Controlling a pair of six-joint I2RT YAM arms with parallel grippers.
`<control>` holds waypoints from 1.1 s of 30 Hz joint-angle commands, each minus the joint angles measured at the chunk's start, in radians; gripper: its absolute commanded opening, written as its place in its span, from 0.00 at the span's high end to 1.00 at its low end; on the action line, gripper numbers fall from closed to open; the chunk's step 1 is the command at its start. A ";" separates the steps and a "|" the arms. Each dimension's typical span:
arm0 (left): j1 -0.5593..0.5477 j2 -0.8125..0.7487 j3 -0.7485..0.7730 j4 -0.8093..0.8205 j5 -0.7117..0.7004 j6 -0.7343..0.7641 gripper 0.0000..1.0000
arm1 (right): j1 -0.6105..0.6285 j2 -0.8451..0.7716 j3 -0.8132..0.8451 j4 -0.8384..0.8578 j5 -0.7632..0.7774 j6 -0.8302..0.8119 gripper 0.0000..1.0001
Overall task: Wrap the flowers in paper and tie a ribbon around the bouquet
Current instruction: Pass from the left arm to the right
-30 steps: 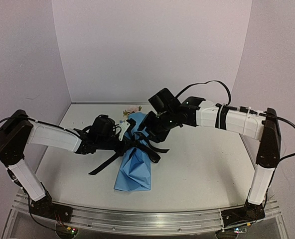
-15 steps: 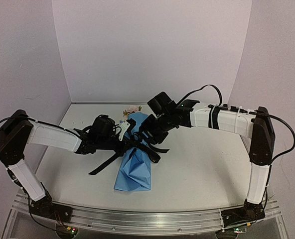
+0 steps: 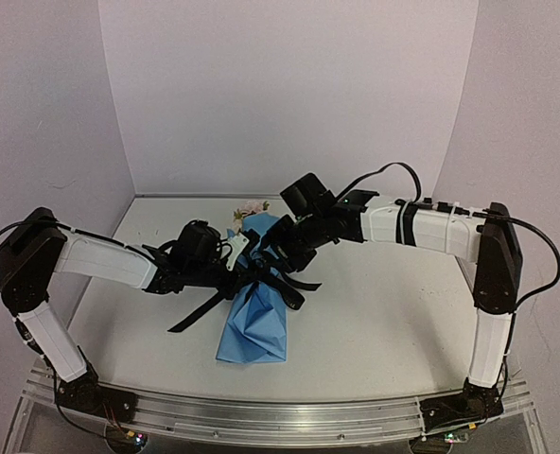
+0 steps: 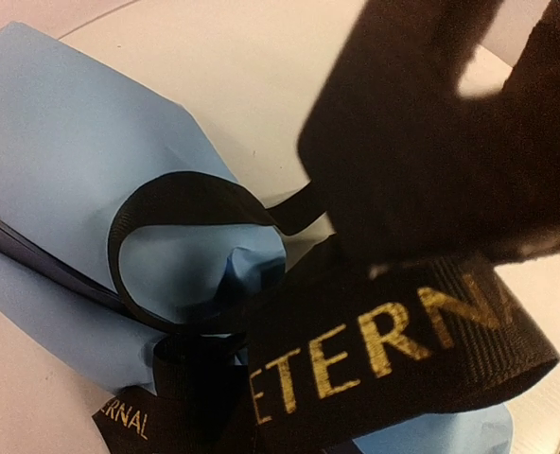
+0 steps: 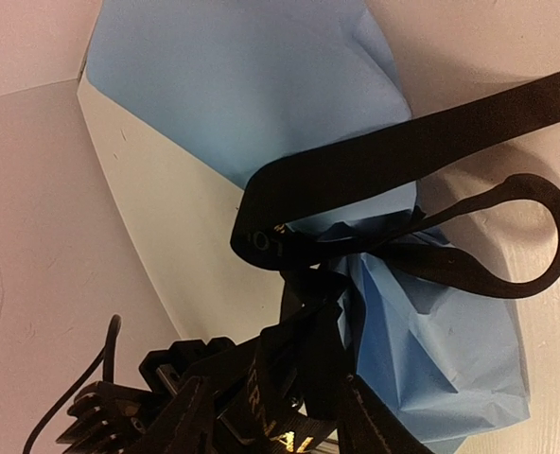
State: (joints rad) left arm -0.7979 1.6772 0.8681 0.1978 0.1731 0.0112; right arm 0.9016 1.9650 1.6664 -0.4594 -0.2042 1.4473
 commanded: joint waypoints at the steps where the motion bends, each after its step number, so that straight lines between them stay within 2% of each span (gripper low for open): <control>1: -0.005 0.004 0.055 -0.004 -0.018 0.020 0.99 | 0.000 -0.043 -0.031 0.037 -0.010 0.017 0.56; 13: -0.004 0.007 0.068 -0.020 -0.029 0.029 0.99 | -0.004 -0.082 -0.087 0.044 -0.012 0.014 0.52; 25: -0.012 0.011 0.073 -0.032 -0.036 0.032 0.99 | -0.013 -0.080 -0.089 0.113 -0.062 0.118 0.46; 30: -0.014 0.012 0.072 -0.031 -0.038 0.032 0.99 | -0.012 -0.091 -0.110 0.126 -0.066 0.144 0.49; 33: -0.014 0.011 0.069 -0.027 -0.036 0.030 0.99 | -0.013 -0.102 -0.123 0.128 -0.058 0.146 0.60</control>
State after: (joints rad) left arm -0.8062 1.6882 0.8978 0.1570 0.1528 0.0287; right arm 0.8925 1.9301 1.5631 -0.3588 -0.2642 1.5718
